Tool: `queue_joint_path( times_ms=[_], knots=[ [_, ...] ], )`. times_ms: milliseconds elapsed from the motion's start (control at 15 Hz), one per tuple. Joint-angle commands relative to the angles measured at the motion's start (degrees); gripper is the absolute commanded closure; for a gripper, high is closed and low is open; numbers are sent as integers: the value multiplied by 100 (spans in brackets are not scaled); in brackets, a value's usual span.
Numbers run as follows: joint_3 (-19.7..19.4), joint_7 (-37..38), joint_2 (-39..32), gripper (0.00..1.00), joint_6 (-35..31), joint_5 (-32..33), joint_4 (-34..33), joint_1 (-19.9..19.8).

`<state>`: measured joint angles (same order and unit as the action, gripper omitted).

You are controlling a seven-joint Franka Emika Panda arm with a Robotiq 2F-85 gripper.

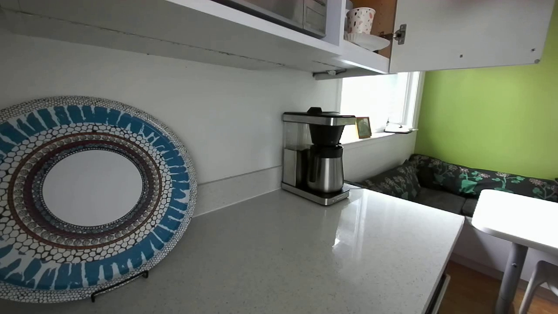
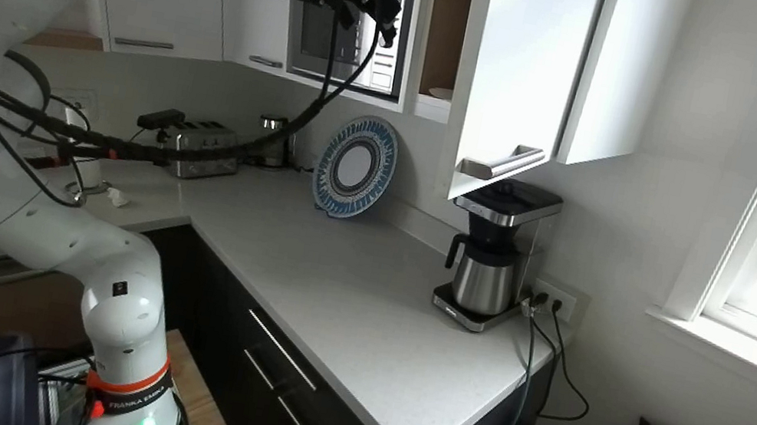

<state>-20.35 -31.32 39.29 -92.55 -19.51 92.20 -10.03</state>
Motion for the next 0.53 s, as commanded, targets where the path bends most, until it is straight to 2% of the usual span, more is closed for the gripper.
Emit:
queue_joint_path(
  times_ms=[0,133,467],
  knots=[
    [-63,-338,115,0,-184,597,-137,391],
    [-91,-89,118,0,-133,594,-133,481],
    [-88,-138,125,0,-133,709,-187,555]
  ],
)
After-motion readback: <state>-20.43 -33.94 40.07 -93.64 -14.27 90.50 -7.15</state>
